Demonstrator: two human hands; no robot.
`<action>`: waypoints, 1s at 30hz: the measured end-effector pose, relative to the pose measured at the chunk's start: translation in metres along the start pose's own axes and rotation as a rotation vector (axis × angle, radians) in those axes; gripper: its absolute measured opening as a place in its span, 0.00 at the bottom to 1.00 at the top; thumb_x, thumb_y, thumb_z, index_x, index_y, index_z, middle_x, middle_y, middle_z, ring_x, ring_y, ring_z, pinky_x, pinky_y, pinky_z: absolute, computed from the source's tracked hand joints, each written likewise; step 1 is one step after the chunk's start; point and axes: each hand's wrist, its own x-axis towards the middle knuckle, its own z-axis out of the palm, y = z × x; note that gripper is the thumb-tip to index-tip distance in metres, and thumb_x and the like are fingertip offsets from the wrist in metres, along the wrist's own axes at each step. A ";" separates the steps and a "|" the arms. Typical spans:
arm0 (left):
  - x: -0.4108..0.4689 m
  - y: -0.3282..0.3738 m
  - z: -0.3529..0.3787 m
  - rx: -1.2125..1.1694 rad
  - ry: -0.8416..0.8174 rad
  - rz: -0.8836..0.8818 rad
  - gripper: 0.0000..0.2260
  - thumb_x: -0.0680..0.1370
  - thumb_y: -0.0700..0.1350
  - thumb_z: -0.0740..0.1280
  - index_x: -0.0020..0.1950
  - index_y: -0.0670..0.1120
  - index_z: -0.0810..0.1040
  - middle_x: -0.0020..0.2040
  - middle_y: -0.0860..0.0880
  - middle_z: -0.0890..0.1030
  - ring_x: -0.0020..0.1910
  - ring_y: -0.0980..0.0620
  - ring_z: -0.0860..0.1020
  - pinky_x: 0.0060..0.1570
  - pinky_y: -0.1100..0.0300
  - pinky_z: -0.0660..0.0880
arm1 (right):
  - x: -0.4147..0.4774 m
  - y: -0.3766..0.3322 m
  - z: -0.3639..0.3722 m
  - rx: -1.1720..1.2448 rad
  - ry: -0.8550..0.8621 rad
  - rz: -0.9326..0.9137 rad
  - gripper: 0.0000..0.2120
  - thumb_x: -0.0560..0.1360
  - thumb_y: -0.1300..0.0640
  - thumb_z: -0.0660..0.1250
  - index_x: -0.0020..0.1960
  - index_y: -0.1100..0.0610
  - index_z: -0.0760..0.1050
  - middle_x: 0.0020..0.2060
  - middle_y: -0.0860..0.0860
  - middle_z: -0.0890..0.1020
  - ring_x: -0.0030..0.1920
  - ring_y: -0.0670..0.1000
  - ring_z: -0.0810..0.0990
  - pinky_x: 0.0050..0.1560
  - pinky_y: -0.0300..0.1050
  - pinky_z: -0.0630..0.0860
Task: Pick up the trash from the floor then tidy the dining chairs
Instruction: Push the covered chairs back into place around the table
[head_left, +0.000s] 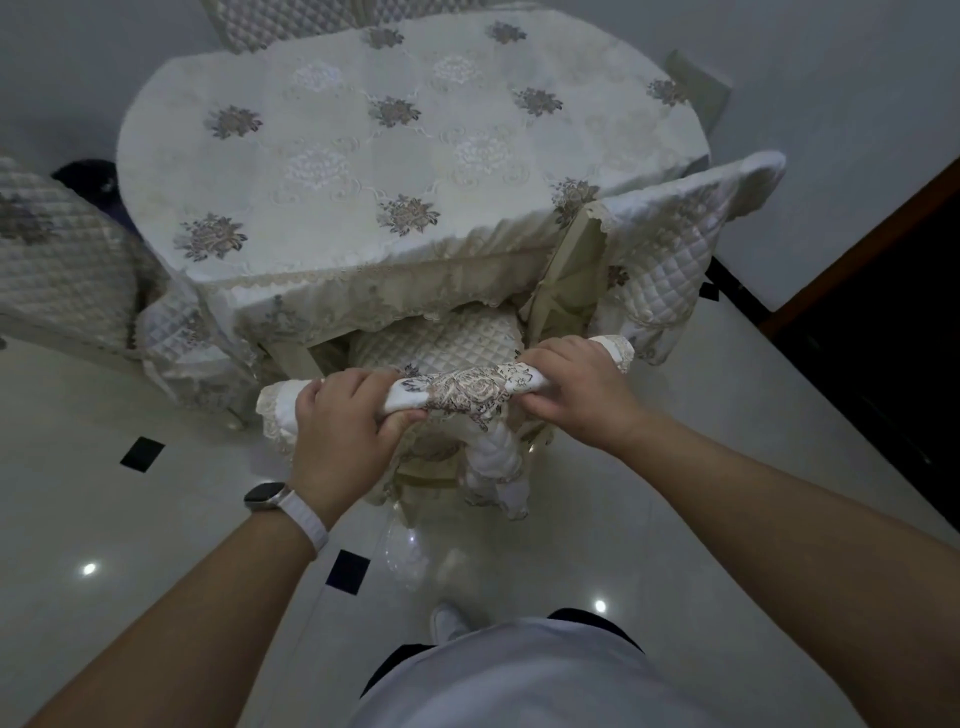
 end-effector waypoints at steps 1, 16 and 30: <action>0.002 -0.001 0.002 0.001 -0.006 -0.004 0.25 0.74 0.65 0.61 0.58 0.48 0.79 0.49 0.49 0.80 0.51 0.46 0.77 0.58 0.40 0.69 | 0.002 0.002 0.001 -0.007 -0.006 0.005 0.22 0.70 0.41 0.65 0.54 0.56 0.81 0.45 0.51 0.82 0.44 0.57 0.79 0.46 0.56 0.76; 0.077 0.000 0.027 0.048 -0.046 -0.092 0.24 0.74 0.65 0.61 0.59 0.48 0.79 0.51 0.50 0.80 0.52 0.47 0.76 0.57 0.44 0.67 | 0.082 0.076 0.013 -0.030 -0.020 -0.166 0.22 0.71 0.39 0.62 0.53 0.54 0.80 0.46 0.51 0.80 0.46 0.56 0.78 0.48 0.48 0.67; 0.138 0.010 0.047 0.153 -0.086 -0.186 0.22 0.74 0.61 0.63 0.59 0.47 0.80 0.52 0.47 0.80 0.51 0.45 0.77 0.51 0.47 0.74 | 0.156 0.140 0.030 0.026 0.021 -0.320 0.23 0.71 0.36 0.61 0.51 0.53 0.81 0.44 0.51 0.80 0.44 0.55 0.78 0.45 0.49 0.69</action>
